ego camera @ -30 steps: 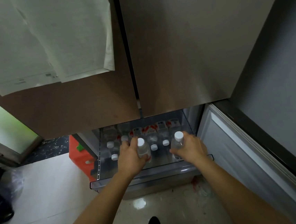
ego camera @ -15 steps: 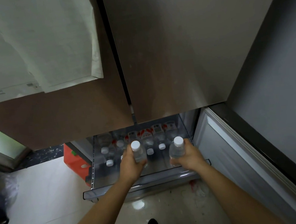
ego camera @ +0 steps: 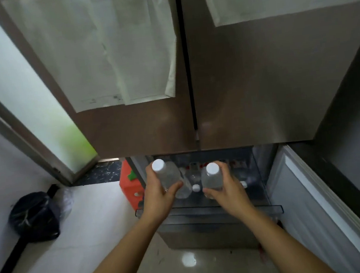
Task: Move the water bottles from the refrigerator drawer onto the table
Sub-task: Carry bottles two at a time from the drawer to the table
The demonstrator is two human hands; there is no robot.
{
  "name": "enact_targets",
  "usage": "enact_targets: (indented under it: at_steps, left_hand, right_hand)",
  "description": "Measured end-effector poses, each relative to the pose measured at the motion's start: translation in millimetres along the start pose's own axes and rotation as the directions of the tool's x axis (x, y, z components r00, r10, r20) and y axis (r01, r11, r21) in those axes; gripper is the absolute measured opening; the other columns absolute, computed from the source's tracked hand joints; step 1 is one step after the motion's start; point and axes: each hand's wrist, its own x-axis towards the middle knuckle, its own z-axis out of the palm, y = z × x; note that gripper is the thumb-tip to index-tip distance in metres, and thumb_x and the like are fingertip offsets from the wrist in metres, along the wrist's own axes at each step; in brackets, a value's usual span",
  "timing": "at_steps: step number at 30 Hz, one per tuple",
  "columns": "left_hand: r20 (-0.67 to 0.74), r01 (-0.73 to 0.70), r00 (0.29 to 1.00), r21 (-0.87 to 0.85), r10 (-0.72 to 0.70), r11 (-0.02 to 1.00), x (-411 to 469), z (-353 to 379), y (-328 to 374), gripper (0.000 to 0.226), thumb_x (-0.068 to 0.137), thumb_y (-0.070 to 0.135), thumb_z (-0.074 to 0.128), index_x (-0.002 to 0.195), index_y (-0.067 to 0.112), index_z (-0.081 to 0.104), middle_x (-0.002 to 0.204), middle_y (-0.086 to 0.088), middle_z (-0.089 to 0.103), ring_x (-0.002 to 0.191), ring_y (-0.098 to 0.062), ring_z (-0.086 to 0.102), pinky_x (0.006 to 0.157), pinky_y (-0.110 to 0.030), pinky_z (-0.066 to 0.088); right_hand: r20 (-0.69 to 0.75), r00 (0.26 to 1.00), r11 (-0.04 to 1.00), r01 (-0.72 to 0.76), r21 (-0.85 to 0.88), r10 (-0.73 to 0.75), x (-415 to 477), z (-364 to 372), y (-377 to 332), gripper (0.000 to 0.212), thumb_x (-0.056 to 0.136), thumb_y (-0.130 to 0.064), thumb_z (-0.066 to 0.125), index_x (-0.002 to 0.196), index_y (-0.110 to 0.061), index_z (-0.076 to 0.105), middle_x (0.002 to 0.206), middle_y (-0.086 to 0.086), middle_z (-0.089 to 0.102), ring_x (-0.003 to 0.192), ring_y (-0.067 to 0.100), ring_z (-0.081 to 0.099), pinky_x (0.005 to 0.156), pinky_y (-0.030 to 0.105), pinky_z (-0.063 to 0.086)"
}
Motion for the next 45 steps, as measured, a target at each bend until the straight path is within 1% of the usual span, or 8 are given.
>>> enact_targets:
  at_steps: [4, 7, 14, 20, 25, 29, 35, 45]
  left_hand:
    - [-0.106, 0.015, 0.994, 0.037, -0.011, 0.999, -22.8, -59.8, -3.6, 0.089, 0.076, 0.029, 0.084, 0.145, 0.034, 0.027, 0.144, 0.008, 0.047, 0.132, -0.018, 0.049, 0.106, -0.048, 0.047]
    - [-0.184, -0.013, 0.982, 0.097, 0.03, 0.995, -41.7, -108.0, -10.1, 0.08, 0.075, 0.032, 0.081, 0.14, 0.034, 0.035, 0.137, 0.008, 0.052, 0.125, -0.018, 0.053, 0.097, -0.051, 0.051]
    - [-0.372, 0.044, 0.928, 0.103, -0.003, 0.994, -99.7, -226.5, -50.4, 0.071, 0.069, 0.037, 0.075, 0.131, 0.04, 0.04, 0.124, 0.015, 0.053, 0.114, -0.013, 0.055, 0.093, -0.049, 0.051]
    - [-0.545, 0.162, 0.834, 0.09, -0.088, 0.983, -186.4, -374.3, -128.6, 0.074, 0.077, 0.021, 0.081, 0.136, 0.037, 0.038, 0.129, 0.01, 0.05, 0.114, -0.01, 0.051, 0.096, -0.037, 0.047]
    - [-0.698, 0.33, 0.69, 0.065, -0.194, 0.942, -290.2, -515.4, -195.0, 0.078, 0.079, 0.021, 0.082, 0.142, 0.029, 0.036, 0.131, 0.01, 0.045, 0.112, -0.007, 0.046, 0.094, -0.029, 0.043]
    - [-0.806, 0.43, 0.538, 0.011, -0.246, 0.903, -377.0, -608.5, -232.4, 0.072, 0.073, 0.023, 0.085, 0.132, 0.03, 0.044, 0.121, 0.009, 0.049, 0.109, -0.011, 0.051, 0.091, -0.03, 0.045]
    - [-0.927, 0.594, 0.272, -0.049, -0.258, 0.803, -497.2, -707.1, -280.7, 0.073, 0.067, 0.033, 0.088, 0.13, 0.031, 0.05, 0.12, 0.012, 0.054, 0.108, -0.013, 0.056, 0.089, -0.034, 0.048]
    - [-0.96, 0.717, -0.099, -0.252, -0.263, 0.65, -612.0, -847.7, -375.1, 0.074, 0.069, 0.038, 0.088, 0.132, 0.03, 0.05, 0.122, 0.014, 0.059, 0.108, -0.01, 0.06, 0.087, -0.038, 0.055]
  right_hand:
    - [0.01, 0.992, 0.988, 0.126, 0.084, -0.127, -3.7, 46.3, -41.5, 0.08, 0.081, -0.029, 0.081, 0.144, -0.038, 0.034, 0.146, -0.005, 0.046, 0.131, 0.017, 0.046, 0.107, 0.04, 0.044]
    - [0.031, 0.972, 0.965, 0.225, 0.137, -0.231, -11.0, 80.6, -78.8, 0.084, 0.083, -0.028, 0.079, 0.15, -0.039, 0.029, 0.151, -0.008, 0.04, 0.137, 0.009, 0.038, 0.112, 0.035, 0.036]
    - [0.16, 0.918, 0.93, 0.347, 0.121, -0.364, -36.8, 180.2, -168.4, 0.085, 0.086, -0.032, 0.076, 0.152, -0.036, 0.023, 0.152, -0.004, 0.04, 0.137, 0.019, 0.043, 0.111, 0.042, 0.039]
    - [0.255, 0.831, 0.869, 0.473, 0.144, -0.495, -92.3, 312.9, -261.0, 0.084, 0.086, -0.029, 0.075, 0.15, -0.043, 0.023, 0.142, -0.008, 0.048, 0.126, 0.015, 0.048, 0.1, 0.033, 0.04]
    - [0.387, 0.72, 0.812, 0.557, 0.175, -0.576, -162.9, 461.8, -348.0, 0.079, 0.086, -0.026, 0.075, 0.151, -0.03, 0.029, 0.146, -0.003, 0.047, 0.129, 0.018, 0.046, 0.099, 0.03, 0.039]
    - [0.54, 0.604, 0.8, 0.537, 0.268, -0.587, -225.0, 569.1, -406.8, 0.075, 0.084, -0.031, 0.076, 0.144, -0.032, 0.032, 0.138, -0.002, 0.052, 0.122, 0.022, 0.053, 0.098, 0.041, 0.047]
    - [0.656, 0.345, 0.71, 0.554, 0.436, -0.672, -317.4, 708.7, -484.7, 0.065, 0.081, -0.036, 0.079, 0.131, -0.041, 0.038, 0.122, -0.016, 0.056, 0.109, 0.001, 0.055, 0.093, 0.029, 0.05]
    - [0.724, 0.016, 0.617, 0.536, 0.576, -0.689, -432.8, 937.0, -569.5, 0.077, 0.079, -0.036, 0.081, 0.142, -0.036, 0.035, 0.137, -0.011, 0.054, 0.123, 0.013, 0.054, 0.099, 0.037, 0.052]
